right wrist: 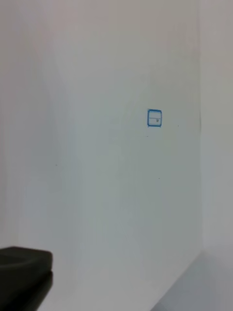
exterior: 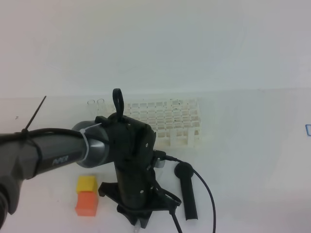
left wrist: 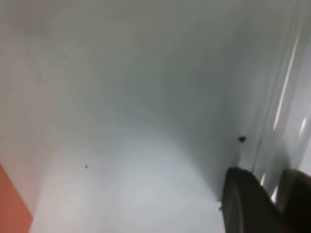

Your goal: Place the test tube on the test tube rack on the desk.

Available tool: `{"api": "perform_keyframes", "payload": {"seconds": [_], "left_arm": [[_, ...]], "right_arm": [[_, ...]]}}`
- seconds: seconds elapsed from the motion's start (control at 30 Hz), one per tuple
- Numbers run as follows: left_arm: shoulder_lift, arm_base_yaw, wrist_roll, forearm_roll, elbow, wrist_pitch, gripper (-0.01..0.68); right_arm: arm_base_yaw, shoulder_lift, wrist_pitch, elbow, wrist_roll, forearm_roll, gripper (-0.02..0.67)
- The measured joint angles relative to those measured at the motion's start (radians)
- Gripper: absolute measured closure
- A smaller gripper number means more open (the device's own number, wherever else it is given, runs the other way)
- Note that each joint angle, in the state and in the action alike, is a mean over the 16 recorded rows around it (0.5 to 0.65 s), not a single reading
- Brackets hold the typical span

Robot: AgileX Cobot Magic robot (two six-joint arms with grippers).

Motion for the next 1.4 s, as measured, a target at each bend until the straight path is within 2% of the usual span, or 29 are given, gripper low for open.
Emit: {"api": "perform_keyframes", "payload": {"seconds": [0.5, 0.73, 0.9, 1.1, 1.4], "left_arm": [[-0.210, 0.007, 0.023, 0.065, 0.013, -0.237, 0.673], [-0.351, 0.010, 0.028, 0.103, 0.082, -0.368, 0.666], [-0.454, 0.010, 0.010, 0.105, 0.215, -0.501, 0.666], [-0.606, 0.010, -0.016, 0.085, 0.439, -0.724, 0.673], [-0.771, -0.002, -0.105, 0.125, 0.746, -1.086, 0.666]], "right_arm": [[0.000, 0.000, 0.000, 0.000, 0.000, 0.000, 0.650], [0.000, 0.000, 0.000, 0.000, 0.000, 0.000, 0.650], [0.000, 0.000, 0.000, 0.000, 0.000, -0.003, 0.650], [0.000, 0.000, -0.023, 0.002, 0.004, -0.026, 0.650], [0.000, 0.000, -0.270, 0.006, 0.092, -0.042, 0.650]]}}
